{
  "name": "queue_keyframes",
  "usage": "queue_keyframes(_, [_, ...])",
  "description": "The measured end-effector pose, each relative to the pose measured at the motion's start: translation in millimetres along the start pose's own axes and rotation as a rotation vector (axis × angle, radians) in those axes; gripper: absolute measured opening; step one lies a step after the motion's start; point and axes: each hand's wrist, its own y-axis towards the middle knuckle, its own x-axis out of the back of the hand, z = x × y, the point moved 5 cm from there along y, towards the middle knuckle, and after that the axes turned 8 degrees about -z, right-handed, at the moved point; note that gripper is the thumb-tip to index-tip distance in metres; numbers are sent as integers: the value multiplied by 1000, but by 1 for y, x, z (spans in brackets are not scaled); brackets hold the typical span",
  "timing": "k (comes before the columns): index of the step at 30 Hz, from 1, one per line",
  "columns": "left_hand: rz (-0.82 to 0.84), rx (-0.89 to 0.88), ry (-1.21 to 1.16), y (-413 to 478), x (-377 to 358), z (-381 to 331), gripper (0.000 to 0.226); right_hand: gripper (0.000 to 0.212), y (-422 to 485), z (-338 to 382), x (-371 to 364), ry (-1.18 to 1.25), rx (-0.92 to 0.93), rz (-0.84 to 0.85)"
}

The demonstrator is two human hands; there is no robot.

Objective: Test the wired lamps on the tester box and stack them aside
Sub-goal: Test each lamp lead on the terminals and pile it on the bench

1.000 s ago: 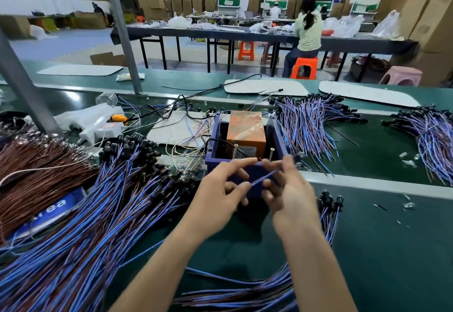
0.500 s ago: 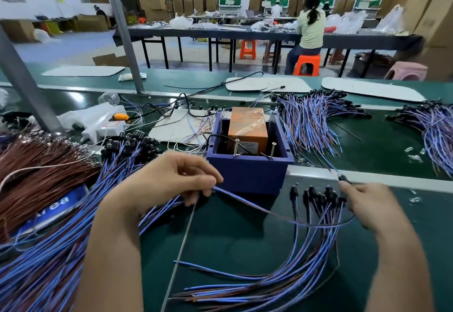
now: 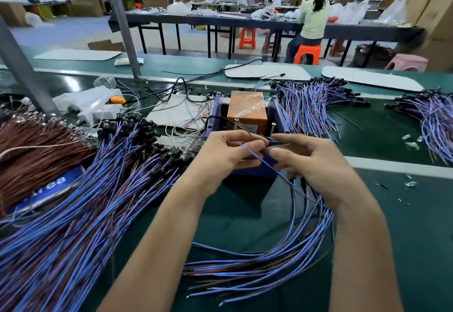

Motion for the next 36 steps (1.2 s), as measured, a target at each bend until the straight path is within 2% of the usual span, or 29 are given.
queue_keyframes(3, [-66,38,-137,4,1,3,10,26,0,0,-25,31,26,61])
queue_keyframes(6, [-98,64,-220,6,4,5,12,17,6,-3,-25,81,40,-37])
queue_keyframes(8, [-123,66,-177,7,5,7,15,11,10,-4,-20,49,87,-137])
queue_keyframes(11, [-177,65,-64,9,8,10,20,21,13,-8,-11,68,76,-217])
queue_keyframes(14, [-163,88,-89,10,6,13,19,15,11,-7,-12,171,29,-129])
queue_keyframes(16, [-163,94,-146,10,3,14,16,18,8,-5,-19,147,60,-62])
queue_keyframes(19, [-198,74,-209,11,1,16,16,20,10,-4,-26,-8,147,-101])
queue_keyframes(22, [-149,79,-236,11,-3,18,21,17,12,-3,-27,30,176,-196])
queue_keyframes(26, [-161,81,-21,13,1,23,29,21,16,-11,-22,202,113,-228])
queue_keyframes(31, [-191,117,174,19,12,33,31,23,19,-34,2,-57,15,-355])
queue_keyframes(36, [-284,88,172,24,24,35,32,15,25,-45,12,-76,9,-506])
